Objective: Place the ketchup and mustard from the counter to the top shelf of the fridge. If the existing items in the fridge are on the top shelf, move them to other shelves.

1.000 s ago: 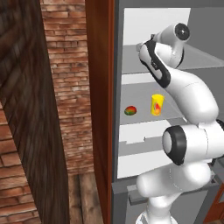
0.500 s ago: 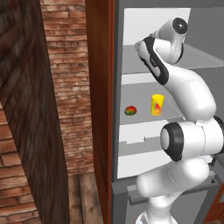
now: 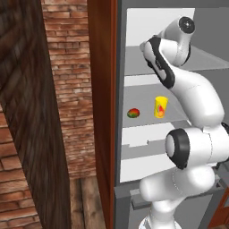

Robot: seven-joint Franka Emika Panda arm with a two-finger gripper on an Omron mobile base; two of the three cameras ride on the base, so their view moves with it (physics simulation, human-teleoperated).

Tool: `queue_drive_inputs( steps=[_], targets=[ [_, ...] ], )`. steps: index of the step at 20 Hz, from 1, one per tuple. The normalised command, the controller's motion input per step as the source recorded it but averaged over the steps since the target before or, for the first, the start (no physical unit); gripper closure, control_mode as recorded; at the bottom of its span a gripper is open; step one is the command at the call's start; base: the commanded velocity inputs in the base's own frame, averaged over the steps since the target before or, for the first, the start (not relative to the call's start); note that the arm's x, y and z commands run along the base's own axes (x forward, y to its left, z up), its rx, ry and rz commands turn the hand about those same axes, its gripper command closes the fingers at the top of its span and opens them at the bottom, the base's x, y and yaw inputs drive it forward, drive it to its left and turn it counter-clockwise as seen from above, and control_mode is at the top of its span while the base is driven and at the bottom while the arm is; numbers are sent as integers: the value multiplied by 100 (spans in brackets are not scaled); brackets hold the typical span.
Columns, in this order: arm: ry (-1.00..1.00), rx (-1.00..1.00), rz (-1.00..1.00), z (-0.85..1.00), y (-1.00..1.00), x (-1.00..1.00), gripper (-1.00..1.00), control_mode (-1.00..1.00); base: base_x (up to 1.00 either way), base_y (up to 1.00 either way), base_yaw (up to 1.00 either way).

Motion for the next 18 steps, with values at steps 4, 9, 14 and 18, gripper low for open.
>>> queue_drive_inputs(
  steps=[4,9,14,18],
  targets=[
    [0,0,-5,0,0,-84,-100,-100,0,0,0],
    [-7,0,-7,7,0,-100,-100,-100,0,0,0],
    [-18,0,-6,31,3,-100,-100,-100,0,0,0],
    [-13,0,-2,25,12,-100,-100,-100,0,0,0]
  ],
)
